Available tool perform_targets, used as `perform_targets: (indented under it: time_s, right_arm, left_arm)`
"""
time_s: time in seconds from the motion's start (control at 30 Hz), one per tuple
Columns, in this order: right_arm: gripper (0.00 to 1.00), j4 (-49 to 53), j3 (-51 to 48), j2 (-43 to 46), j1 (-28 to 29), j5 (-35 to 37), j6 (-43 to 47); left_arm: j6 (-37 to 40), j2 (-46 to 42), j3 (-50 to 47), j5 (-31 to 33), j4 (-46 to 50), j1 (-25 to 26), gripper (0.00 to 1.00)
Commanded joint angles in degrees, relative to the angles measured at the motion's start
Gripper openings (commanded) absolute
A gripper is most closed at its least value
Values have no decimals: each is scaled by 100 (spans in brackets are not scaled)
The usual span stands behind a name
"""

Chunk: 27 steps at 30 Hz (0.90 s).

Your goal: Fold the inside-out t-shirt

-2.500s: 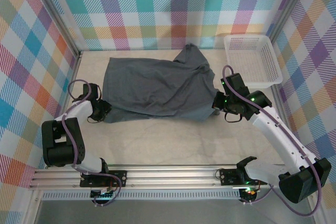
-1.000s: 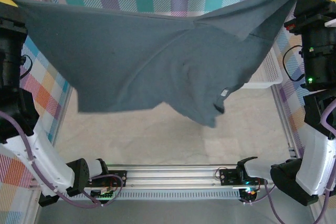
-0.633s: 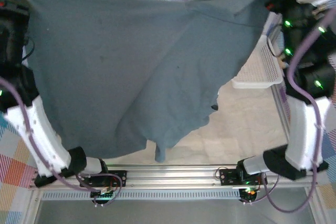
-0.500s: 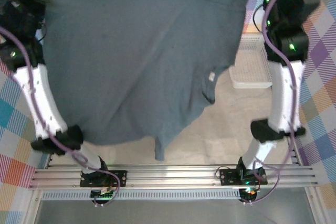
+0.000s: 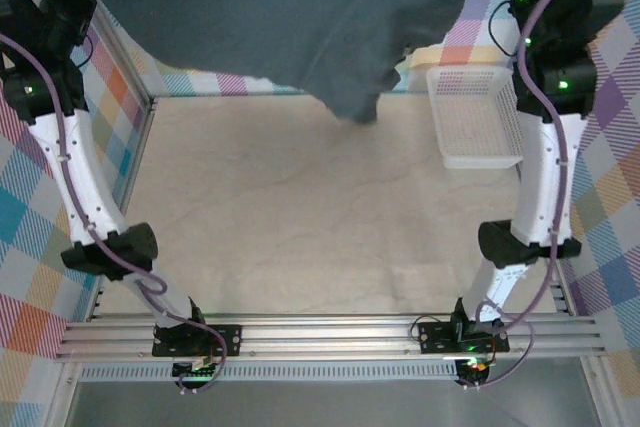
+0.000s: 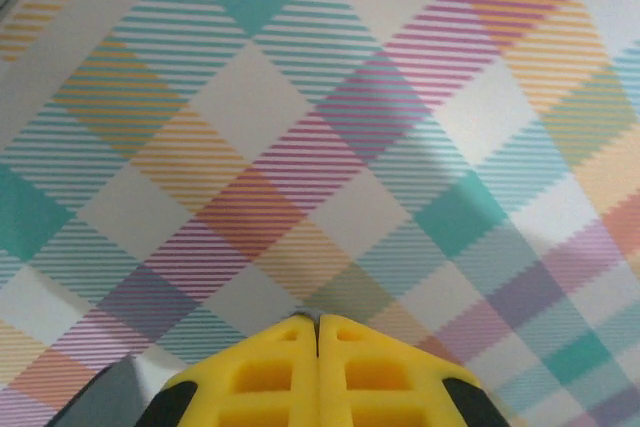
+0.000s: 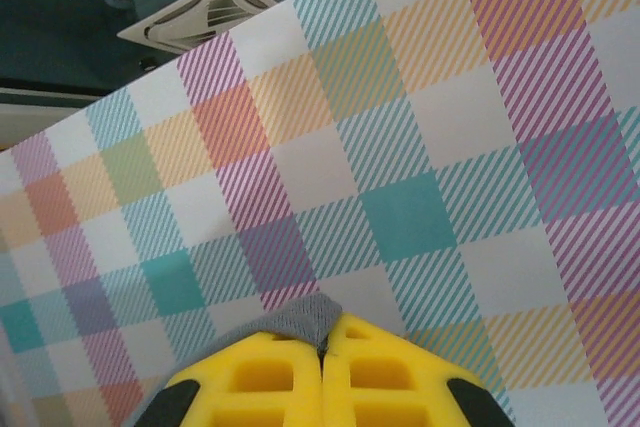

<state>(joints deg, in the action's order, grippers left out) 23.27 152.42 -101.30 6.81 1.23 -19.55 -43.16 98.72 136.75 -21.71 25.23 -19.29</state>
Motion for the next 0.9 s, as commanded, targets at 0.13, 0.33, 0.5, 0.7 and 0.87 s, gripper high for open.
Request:
perform_targets:
  time_s: [0.13,0.33,0.5,0.7,0.87]
  right_arm:
    - [0,468,-4026,1068,-84,-1241,-615]
    - [0,-382,-7460,1821,-84,-1996,-1381]
    - [0,-69,-8439,2280,-78,-1556,-1934]
    - [0,141,-9671,3395,-59,-1142,-3491]
    - [0,1565,-10469,5248,109,-64,-4361]
  left_arm:
    - [1322,-1338,-4605,-148,-1491,556,0]
    - [1101,-1887,-7603,137,-2252,704,0]
    - [1030,-2312,-8801,539,-2213,738,0]
    - [1387,-2737,-8952,867,-1180,736,0]
    - [1451,-4346,-9363,1385,-129,734,2]
